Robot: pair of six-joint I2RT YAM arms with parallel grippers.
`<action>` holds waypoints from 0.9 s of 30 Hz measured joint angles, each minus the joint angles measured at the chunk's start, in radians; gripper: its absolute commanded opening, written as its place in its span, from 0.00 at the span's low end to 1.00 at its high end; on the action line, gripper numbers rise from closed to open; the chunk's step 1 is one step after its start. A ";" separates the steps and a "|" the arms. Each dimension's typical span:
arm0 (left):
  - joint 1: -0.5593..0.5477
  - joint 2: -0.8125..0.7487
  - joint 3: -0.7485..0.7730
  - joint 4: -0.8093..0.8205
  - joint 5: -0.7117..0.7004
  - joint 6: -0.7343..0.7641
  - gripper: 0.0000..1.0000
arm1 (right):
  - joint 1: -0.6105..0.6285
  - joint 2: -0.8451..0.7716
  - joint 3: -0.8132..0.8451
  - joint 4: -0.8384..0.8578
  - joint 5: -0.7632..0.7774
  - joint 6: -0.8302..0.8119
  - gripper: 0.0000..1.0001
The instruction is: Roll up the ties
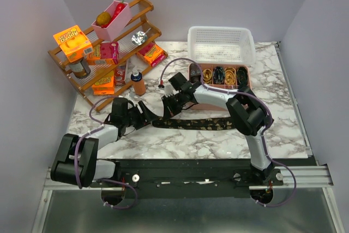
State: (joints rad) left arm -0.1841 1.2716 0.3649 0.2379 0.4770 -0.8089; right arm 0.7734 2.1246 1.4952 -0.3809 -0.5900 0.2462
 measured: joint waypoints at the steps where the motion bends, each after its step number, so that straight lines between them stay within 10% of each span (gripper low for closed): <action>1: 0.000 0.017 -0.009 0.011 0.003 0.000 0.70 | 0.000 0.001 -0.003 0.000 0.000 0.000 0.01; 27: 0.002 0.183 -0.062 0.309 0.097 -0.039 0.01 | 0.000 0.001 -0.024 0.026 -0.003 -0.004 0.01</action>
State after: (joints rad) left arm -0.1825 1.4548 0.3027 0.5472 0.5735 -0.8474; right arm 0.7731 2.1258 1.4712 -0.3550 -0.5934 0.2424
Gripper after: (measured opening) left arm 0.201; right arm 0.011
